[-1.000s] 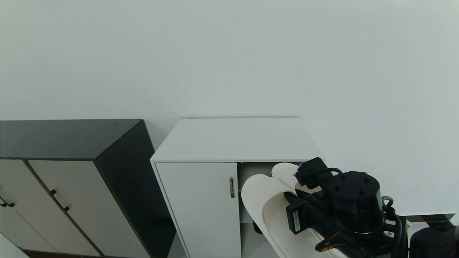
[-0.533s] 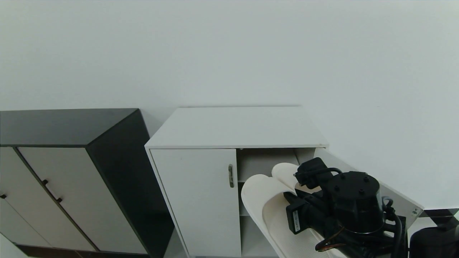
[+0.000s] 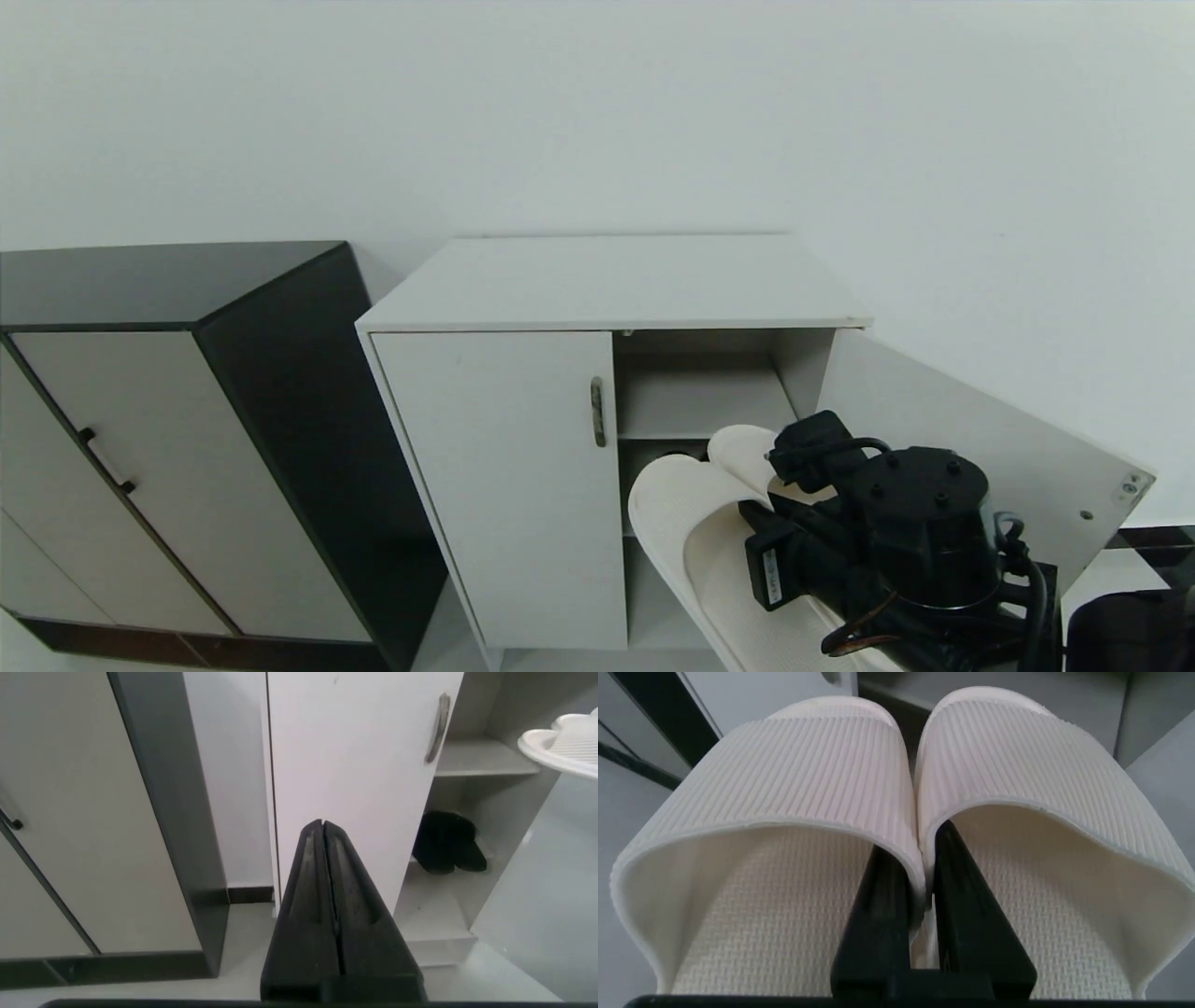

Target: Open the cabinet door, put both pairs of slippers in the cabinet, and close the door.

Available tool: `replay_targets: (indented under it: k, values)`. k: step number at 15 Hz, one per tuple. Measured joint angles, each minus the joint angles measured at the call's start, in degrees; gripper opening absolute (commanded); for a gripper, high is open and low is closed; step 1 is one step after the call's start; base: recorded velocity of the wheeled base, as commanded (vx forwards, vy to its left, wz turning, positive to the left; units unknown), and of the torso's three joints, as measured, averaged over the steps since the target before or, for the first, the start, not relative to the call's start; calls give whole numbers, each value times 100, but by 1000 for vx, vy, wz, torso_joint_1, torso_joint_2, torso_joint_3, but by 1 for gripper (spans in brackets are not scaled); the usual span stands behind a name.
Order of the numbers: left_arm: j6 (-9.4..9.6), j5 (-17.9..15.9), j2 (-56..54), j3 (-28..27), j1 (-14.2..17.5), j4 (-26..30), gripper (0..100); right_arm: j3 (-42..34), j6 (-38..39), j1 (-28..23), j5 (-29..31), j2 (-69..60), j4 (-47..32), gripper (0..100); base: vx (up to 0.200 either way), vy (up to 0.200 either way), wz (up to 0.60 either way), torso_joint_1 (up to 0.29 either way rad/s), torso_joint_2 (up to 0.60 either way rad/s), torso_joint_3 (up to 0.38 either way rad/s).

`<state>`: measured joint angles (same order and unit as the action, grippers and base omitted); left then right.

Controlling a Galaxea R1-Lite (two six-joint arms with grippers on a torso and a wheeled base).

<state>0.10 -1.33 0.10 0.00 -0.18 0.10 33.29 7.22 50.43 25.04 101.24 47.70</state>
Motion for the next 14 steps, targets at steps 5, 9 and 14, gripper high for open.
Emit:
replay_targets:
  k: [5, 9, 14]
  values:
    - [0, 0, 0, 0, 0, 0, 0, 0, 0, 0, 0, 0, 0, 0, 0, 0, 0, -163, 486, 322]
    - [0, 0, 0, 0, 0, 0, 0, -48, 0, 0, 0, 0, 61, 0, 0, 0, 0, -124, 470, 333]
    - [0, 0, 0, 0, 0, -2, 0, -68, 0, 0, 0, 2, 88, 0, 0, 0, 0, -74, 446, 360]
